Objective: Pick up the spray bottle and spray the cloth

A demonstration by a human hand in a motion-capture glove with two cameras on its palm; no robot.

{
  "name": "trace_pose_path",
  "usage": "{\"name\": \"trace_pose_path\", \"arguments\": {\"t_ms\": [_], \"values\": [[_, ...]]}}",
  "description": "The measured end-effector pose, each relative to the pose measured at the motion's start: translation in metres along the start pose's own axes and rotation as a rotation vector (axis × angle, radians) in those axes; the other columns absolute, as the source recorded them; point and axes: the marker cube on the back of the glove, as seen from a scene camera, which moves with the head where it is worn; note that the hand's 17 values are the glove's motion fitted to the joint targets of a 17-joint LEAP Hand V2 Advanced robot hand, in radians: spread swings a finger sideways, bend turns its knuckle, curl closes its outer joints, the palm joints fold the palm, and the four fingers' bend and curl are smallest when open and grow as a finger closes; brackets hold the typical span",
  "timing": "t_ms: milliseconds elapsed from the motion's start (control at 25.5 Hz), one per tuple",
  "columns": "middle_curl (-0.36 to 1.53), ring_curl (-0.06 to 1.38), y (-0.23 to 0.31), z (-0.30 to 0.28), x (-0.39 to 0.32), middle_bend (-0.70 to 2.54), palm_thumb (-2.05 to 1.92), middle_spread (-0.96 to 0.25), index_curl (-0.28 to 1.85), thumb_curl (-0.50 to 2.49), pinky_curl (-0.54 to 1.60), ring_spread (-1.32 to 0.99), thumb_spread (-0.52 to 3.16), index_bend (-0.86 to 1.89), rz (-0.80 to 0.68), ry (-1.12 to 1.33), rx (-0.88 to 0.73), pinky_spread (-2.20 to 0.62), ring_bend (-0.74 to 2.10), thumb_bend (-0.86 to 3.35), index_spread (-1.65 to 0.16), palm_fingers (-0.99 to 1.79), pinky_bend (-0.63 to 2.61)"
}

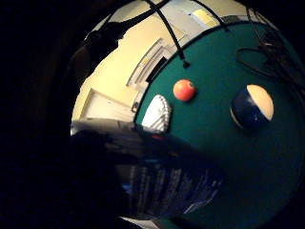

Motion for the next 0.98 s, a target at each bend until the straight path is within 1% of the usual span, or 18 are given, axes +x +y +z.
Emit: {"name": "trace_pose_path", "arguments": {"t_ms": [235,432,706,981], "values": [[0.36,0.32,0.006,-0.003,0.004,0.34,0.69,-0.10,0.13,0.36,0.35,-0.12,0.81,0.09,-0.023,-0.010,0.013,0.15,0.56,-0.02,-0.37,0.35,0.44],[0.36,0.32,0.009,-0.001,0.011,0.35,0.73,-0.11,0.13,0.37,0.35,-0.14,0.81,0.08,-0.065,0.066,0.019,0.12,0.58,-0.02,-0.37,0.39,0.43],[0.36,0.33,0.004,0.011,0.016,0.36,0.76,-0.13,0.13,0.37,0.35,-0.17,0.80,0.08,-0.073,0.111,0.004,0.08,0.61,-0.03,-0.37,0.42,0.42],[0.37,0.35,0.003,0.007,0.017,0.36,0.76,-0.15,0.11,0.37,0.34,-0.19,0.79,0.07,-0.046,0.151,-0.017,0.07,0.70,-0.03,-0.37,0.53,0.40]]}}
